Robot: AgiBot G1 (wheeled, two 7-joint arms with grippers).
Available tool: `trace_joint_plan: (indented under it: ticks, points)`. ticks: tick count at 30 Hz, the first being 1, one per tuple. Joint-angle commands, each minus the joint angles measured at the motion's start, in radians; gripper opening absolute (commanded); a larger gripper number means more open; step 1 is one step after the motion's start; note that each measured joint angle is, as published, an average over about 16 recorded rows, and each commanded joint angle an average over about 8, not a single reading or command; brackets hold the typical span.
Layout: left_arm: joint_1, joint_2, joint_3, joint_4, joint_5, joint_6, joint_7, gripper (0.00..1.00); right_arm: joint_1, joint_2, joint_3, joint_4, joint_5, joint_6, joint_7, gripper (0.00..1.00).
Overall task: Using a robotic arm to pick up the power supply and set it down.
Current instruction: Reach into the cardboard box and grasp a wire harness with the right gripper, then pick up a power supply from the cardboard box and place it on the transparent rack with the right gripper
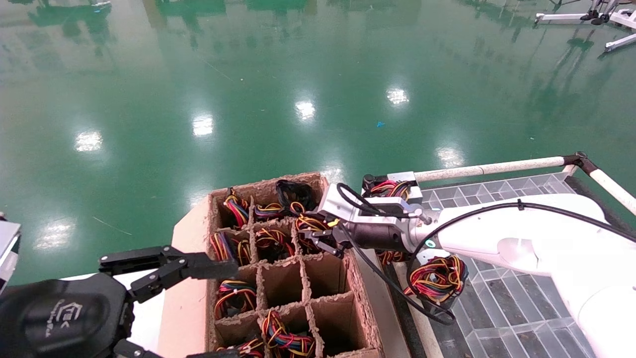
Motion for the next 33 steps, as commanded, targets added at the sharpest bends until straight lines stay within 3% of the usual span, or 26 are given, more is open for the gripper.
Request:
trace_joint_plan:
  ticks: [1, 20, 27, 33]
  points:
    - [0.000, 0.000, 0.000, 0.000, 0.000, 0.000, 0.000, 1.00, 0.004, -0.002, 0.003, -0.017, 0.006, -0.003, -0.013, 0.00]
    - [0.000, 0.000, 0.001, 0.000, 0.000, 0.000, 0.000, 1.00, 0.053, 0.032, 0.033, -0.052, 0.056, -0.072, -0.042, 0.00]
    - [0.000, 0.000, 0.001, 0.000, -0.001, 0.000, 0.000, 1.00, 0.084, 0.088, 0.068, 0.019, 0.111, -0.147, -0.001, 0.00]
    - [0.000, 0.000, 0.001, 0.000, -0.001, 0.000, 0.000, 1.00, 0.101, 0.165, 0.108, 0.155, 0.172, -0.213, 0.081, 0.00]
